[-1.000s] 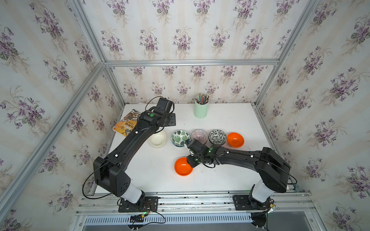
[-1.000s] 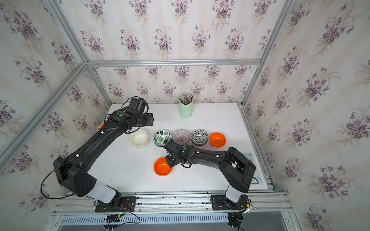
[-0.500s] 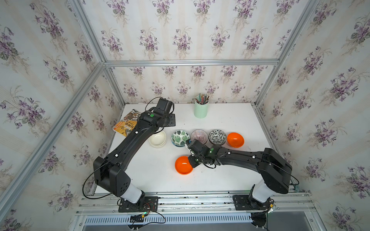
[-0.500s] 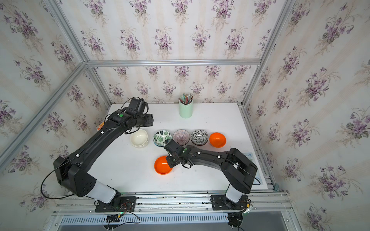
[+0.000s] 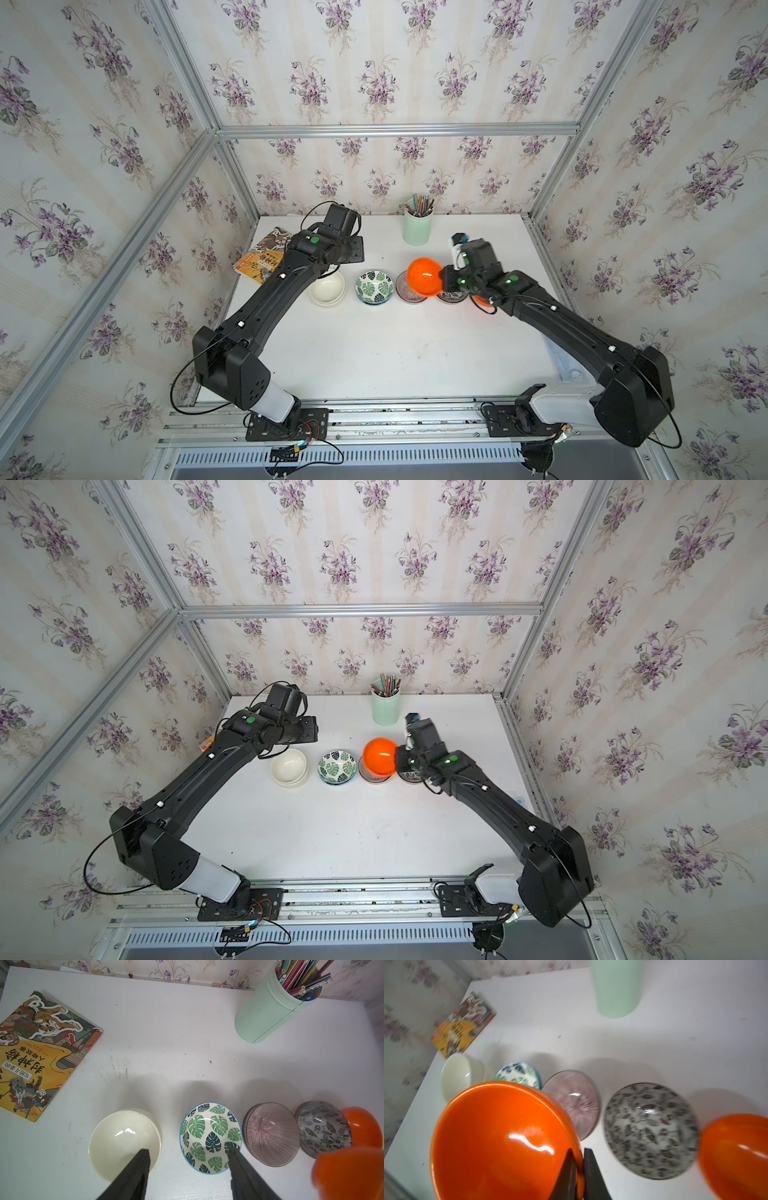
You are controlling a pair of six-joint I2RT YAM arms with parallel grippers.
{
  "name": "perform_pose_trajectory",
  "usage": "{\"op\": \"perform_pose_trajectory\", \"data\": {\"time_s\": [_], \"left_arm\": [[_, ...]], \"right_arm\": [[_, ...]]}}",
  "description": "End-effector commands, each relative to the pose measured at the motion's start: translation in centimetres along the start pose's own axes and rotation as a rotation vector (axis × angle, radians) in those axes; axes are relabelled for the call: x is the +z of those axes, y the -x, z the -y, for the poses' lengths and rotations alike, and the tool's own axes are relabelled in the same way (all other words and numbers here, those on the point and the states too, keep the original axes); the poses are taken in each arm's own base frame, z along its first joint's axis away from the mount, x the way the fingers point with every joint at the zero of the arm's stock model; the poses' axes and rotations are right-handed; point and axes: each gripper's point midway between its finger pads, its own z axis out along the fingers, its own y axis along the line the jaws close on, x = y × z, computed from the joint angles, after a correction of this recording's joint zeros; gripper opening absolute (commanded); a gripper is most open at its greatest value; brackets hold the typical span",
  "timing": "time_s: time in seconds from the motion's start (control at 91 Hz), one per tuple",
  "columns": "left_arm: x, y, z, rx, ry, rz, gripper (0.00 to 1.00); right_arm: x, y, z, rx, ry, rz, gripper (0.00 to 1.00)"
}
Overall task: Stack the bowls
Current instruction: Pick up the bowl from the center of the board, then place the bowl in the bowl.
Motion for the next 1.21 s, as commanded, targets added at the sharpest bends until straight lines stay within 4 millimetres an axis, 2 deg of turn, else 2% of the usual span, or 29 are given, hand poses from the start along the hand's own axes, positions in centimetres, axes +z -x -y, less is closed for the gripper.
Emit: {"op": "perform_pose_trajectory", "data": {"time_s": [0.0,0.055,0.154,0.308,0.572,1.198], "left_arm": [[0.0,0.4,0.2,-0.001,-0.014,0.014,0.64],[0.1,0.4,0.4,-0.003,-0.020,0.012,0.64],[0.4,0.4,0.5,-0.001,-0.022,0.006,0.64],[0.4,0.4,0.3,0.004,-0.013,0.008,0.64],[0.8,0.4,0.5,0.004,-0.020,0.001,0.64],[1.1,0.6,0.7,0.002,-0.027,0.002,0.64]], "right_arm": [[-0.9,0.4,8.0,0.129,-0.160,-0.004,0.09],[-1.0,0.1,11.4,0.193,-0.221,-0.014,0.09],[-0.7,-1.2,15.4,0.270,-0.290,-0.041,0.09],[-0.7,-2.5,18.6,0.319,-0.362,-0.056,0.10],[0.8,-3.8,19.6,0.350,-0.381,-0.106,0.10],[2.2,-5.4,20.4,0.355,-0.409,-0.160,0.14]]}}
